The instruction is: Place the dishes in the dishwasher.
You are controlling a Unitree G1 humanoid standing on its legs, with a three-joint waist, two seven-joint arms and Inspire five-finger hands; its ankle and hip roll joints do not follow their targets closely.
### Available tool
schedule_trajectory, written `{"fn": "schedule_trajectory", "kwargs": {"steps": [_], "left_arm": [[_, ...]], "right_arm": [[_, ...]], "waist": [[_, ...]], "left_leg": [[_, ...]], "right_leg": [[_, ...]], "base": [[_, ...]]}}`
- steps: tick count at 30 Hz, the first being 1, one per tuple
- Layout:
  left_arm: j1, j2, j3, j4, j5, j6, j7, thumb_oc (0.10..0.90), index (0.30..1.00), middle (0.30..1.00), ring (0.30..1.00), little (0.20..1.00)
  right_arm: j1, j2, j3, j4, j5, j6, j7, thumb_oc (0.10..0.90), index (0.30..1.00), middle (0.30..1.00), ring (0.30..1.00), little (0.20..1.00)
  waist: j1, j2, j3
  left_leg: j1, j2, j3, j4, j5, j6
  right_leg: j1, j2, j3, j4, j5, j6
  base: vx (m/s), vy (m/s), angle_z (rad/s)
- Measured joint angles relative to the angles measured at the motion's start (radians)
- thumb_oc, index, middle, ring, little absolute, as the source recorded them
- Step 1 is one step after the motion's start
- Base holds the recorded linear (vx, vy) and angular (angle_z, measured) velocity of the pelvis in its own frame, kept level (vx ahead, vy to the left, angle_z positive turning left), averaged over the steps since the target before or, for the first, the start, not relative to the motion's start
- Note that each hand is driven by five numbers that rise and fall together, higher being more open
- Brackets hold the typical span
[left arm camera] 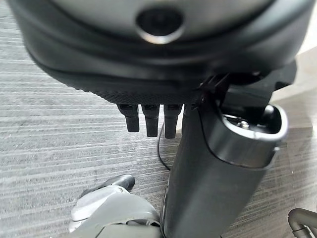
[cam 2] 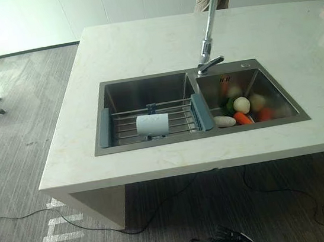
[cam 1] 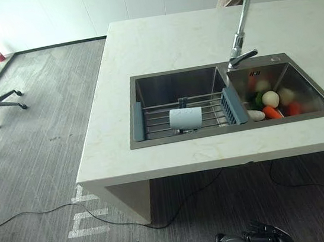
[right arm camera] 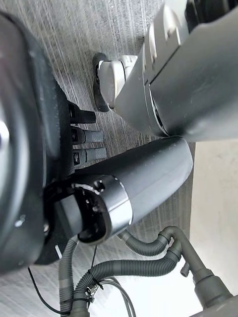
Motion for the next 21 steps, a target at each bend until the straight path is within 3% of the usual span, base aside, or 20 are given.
{"fn": "schedule_trajectory", "kwargs": {"steps": [3,5,8,12,14,17,21], "left_arm": [[-0.018,-0.012,0.026,0.000,-0.007,0.031,0.009,0.800,0.900,0.900,0.900,0.900],[-0.037,-0.013,0.025,-0.001,-0.006,0.041,0.009,0.800,0.900,0.900,0.900,0.900],[-0.063,-0.021,0.048,0.034,-0.044,0.074,0.018,0.800,0.900,0.900,0.900,0.900],[-0.063,-0.051,0.102,0.095,-0.104,0.135,0.039,0.800,0.900,0.900,0.900,0.900],[-0.062,-0.056,0.138,0.125,-0.133,0.153,0.057,0.800,0.900,0.900,0.900,0.900],[-0.039,-0.049,0.168,0.142,-0.166,0.155,0.085,0.800,0.900,0.900,0.900,0.900],[-0.033,-0.040,0.186,0.151,-0.204,0.136,0.127,0.800,0.900,0.900,0.900,0.900]], "right_arm": [[-0.008,-0.023,-0.001,0.041,0.000,0.012,-0.001,0.800,0.900,0.900,0.900,0.900],[-0.022,-0.049,-0.002,0.065,0.000,0.021,-0.001,0.800,0.900,0.900,0.900,0.900],[-0.023,-0.060,-0.004,0.080,0.001,0.035,-0.001,0.800,0.900,0.900,0.900,0.900],[0.004,-0.051,-0.013,0.080,0.006,0.034,0.000,0.800,0.900,0.900,0.900,0.900],[0.017,-0.030,-0.022,0.078,0.006,0.030,0.005,0.800,0.900,0.900,0.900,0.900],[0.020,-0.012,-0.019,0.075,0.005,0.028,0.012,0.800,0.900,0.900,0.900,0.900],[0.020,-0.017,-0.018,0.076,0.004,0.031,0.014,0.800,0.900,0.900,0.900,0.900]], "waist": [[0.033,0.002,0.005],[0.031,0.031,0.013],[0.025,0.063,0.023],[-0.001,0.072,0.018],[0.001,0.069,0.015],[0.001,0.041,0.008],[0.003,0.039,0.007]], "left_leg": [[-0.069,0.018,-0.060,0.121,0.014,-0.039],[-0.121,0.047,-0.097,0.100,0.010,-0.052],[-0.126,0.110,-0.094,0.048,0.018,-0.057],[-0.051,0.106,-0.124,0.007,0.024,-0.054],[-0.021,0.097,-0.115,-0.025,0.070,-0.050],[-0.010,0.082,-0.102,-0.022,0.057,-0.035],[-0.006,0.064,-0.089,-0.014,0.040,-0.011]], "right_leg": [[0.001,0.012,-0.008,0.012,-0.021,-0.051],[0.019,0.031,-0.026,-0.016,-0.019,-0.053],[0.049,0.063,-0.061,-0.046,-0.012,-0.039],[0.085,0.073,-0.062,-0.073,-0.016,-0.043],[0.098,0.069,-0.053,-0.082,-0.013,-0.036],[0.110,0.054,-0.047,-0.104,-0.006,-0.026],[0.127,0.035,-0.041,-0.129,0.001,-0.009]], "base": [[0.04,0.094,0.08],[0.07,0.118,0.19],[0.09,0.175,-0.01],[0.11,0.093,-0.04],[0.09,0.049,-0.05],[0.06,0.032,-0.07],[0.06,0.008,-0.02]]}}
